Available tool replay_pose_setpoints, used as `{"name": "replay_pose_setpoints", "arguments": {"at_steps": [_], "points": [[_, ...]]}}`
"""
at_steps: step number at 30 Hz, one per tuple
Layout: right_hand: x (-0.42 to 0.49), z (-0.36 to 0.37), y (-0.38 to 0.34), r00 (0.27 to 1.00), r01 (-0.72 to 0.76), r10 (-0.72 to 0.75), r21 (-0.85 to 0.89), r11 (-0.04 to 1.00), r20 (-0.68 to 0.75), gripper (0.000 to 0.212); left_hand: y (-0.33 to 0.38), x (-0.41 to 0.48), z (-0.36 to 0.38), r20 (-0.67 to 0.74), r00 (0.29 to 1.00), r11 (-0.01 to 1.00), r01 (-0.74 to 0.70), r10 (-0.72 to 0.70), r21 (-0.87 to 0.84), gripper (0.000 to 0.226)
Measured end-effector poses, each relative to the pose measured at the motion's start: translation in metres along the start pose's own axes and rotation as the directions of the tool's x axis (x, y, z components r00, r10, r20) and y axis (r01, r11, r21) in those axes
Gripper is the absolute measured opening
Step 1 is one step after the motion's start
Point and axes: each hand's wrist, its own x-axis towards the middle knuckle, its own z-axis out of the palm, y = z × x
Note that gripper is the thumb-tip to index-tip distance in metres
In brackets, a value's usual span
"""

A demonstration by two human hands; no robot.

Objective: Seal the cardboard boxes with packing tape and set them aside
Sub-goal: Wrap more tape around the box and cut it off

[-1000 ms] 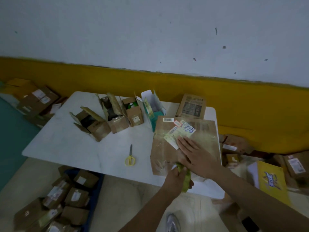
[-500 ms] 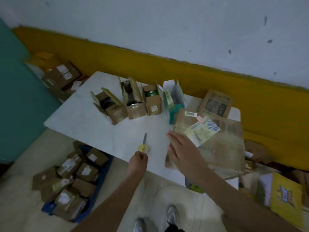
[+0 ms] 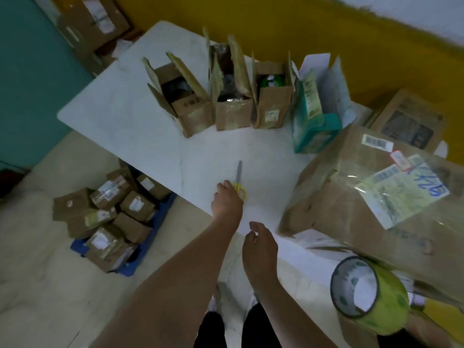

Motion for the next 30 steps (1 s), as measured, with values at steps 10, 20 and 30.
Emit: {"name": "replay_pose_setpoints", "arguments": {"at_steps": [10, 20, 30], "points": [[-0.032, -0.041, -0.042, 0.996, -0.079, 0.084, 0.196, 0.978, -0.017, 0.023, -0.023, -0.089, -0.079, 0.401, 0.914, 0.592, 0.294, 0.053, -0.75, 0.009], [-0.122, -0.203, -0.073, 0.992, 0.124, -0.109, 0.433, 0.893, -0.058, 0.019, 0.046, -0.244, -0.167, 0.121, 0.725, 0.526, -0.364, 0.678, -0.769, 0.024], [-0.042, -0.296, -0.009, 0.943, 0.195, -0.154, 0.117, 0.974, -0.296, 0.026, 0.123, -0.285, -0.083, 0.188, 0.905, 0.745, -0.18, 0.381, -0.643, 0.034]]}}
